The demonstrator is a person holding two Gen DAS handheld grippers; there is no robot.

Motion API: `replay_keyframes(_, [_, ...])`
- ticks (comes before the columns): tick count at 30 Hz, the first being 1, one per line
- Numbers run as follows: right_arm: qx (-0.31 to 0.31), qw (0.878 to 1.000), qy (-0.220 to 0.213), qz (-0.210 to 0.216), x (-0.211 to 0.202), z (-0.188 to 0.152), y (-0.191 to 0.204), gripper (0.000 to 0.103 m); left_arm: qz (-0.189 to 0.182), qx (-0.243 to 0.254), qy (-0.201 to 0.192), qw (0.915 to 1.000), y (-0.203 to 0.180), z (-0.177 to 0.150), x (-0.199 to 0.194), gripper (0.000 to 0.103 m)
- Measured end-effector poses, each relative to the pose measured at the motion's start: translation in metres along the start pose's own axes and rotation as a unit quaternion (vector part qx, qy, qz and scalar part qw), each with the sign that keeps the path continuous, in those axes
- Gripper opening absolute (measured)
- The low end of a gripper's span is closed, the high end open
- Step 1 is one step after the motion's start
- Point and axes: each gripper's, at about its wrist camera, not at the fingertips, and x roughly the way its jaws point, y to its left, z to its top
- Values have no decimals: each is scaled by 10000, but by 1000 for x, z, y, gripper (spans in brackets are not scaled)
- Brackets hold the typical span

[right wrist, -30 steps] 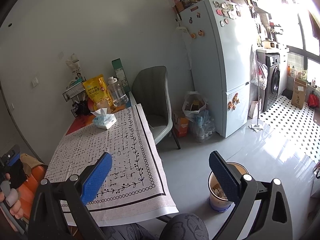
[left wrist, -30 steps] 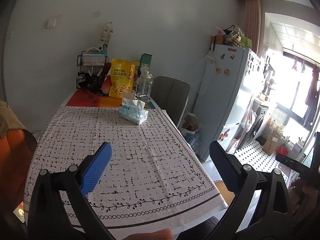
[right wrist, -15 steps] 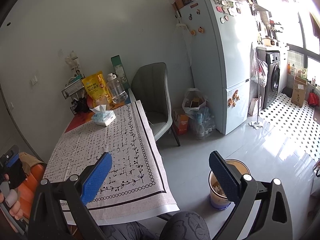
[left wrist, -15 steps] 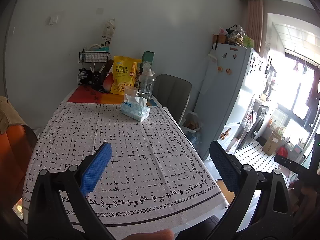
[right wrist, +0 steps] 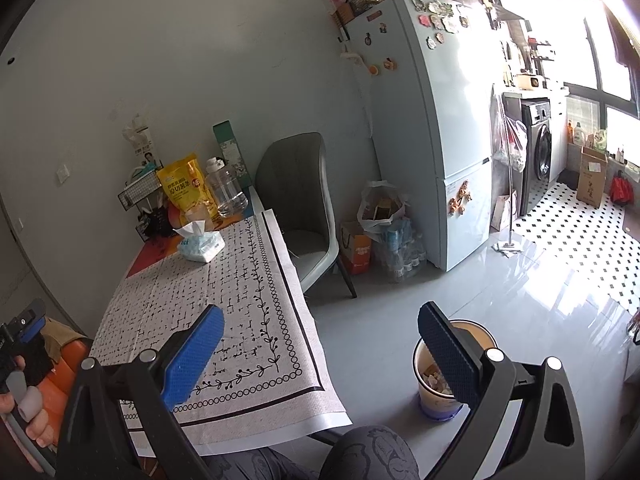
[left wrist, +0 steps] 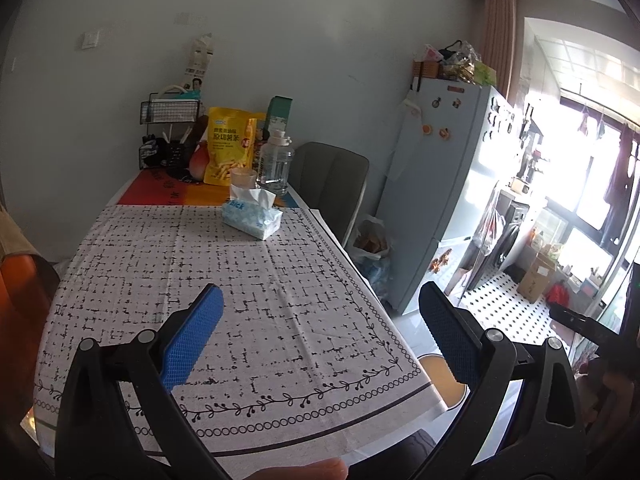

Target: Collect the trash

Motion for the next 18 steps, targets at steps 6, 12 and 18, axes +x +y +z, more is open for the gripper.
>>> replay_keyframes(6, [123,9998,63,-116,7,-7,-13,95,-5,55,-22,10000,-13,0,9,97])
replay_keyframes(12, [263,9993,124,-231,15,-11,-24,95,-96,179,34,9998,-23,5,21,97])
replay_keyframes(18, [317,9990,105,-290,26,-11,-27,95,-92,93,218,9997,-11,4,46,97])
